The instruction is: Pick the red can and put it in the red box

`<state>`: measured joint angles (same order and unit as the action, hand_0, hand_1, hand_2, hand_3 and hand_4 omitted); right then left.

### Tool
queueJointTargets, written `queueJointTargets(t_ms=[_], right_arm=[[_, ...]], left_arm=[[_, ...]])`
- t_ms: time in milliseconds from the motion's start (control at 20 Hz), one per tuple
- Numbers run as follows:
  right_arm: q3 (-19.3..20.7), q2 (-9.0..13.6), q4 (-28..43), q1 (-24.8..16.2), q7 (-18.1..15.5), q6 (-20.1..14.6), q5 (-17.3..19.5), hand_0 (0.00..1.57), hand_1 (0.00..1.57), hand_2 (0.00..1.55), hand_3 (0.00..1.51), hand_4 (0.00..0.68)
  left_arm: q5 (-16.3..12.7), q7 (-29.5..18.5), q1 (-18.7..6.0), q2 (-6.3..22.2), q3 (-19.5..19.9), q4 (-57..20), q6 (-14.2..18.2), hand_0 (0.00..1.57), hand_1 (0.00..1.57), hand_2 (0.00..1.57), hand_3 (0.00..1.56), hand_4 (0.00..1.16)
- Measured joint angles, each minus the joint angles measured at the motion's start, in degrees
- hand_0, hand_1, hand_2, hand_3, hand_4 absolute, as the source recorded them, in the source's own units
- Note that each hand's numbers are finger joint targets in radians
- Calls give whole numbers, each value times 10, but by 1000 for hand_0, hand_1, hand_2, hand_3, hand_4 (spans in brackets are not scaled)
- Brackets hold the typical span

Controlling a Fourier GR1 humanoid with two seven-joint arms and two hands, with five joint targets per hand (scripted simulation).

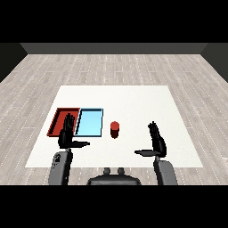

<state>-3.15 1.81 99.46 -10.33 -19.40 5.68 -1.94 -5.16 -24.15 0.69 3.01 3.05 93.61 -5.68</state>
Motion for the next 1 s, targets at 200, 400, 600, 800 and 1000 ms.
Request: queueJointTargets(t_ms=[200, 400, 600, 800, 1000], right_arm=[[-4, -7, -30, 21, 3, -3, -3, 0, 0, 0, 0, 0], [3, -7, -52, 59, 19, -8, 1, 0, 0, 0, 0, 0], [-14, -13, -69, 82, 33, -29, 4, 0, 0, 0, 0, 0], [-28, -16, -84, 108, 50, -51, -6, 0, 0, 0, 0, 0], [-45, -17, -117, 134, 55, -69, -38, 0, 0, 0, 0, 0]], left_arm=[[7, -26, -2, -8, -4, -22, 2, 0, 0, 0, 0, 0], [-2, -23, -7, -2, 7, -20, -2, 0, 0, 0, 0, 0], [-5, -27, -6, -7, 5, -22, -1, 0, 0, 0, 0, 0], [-8, -28, 5, -7, 7, -12, -2, 0, 0, 0, 0, 0], [-21, -13, -4, 2, 18, -7, -6, 0, 0, 0, 0, 0]])
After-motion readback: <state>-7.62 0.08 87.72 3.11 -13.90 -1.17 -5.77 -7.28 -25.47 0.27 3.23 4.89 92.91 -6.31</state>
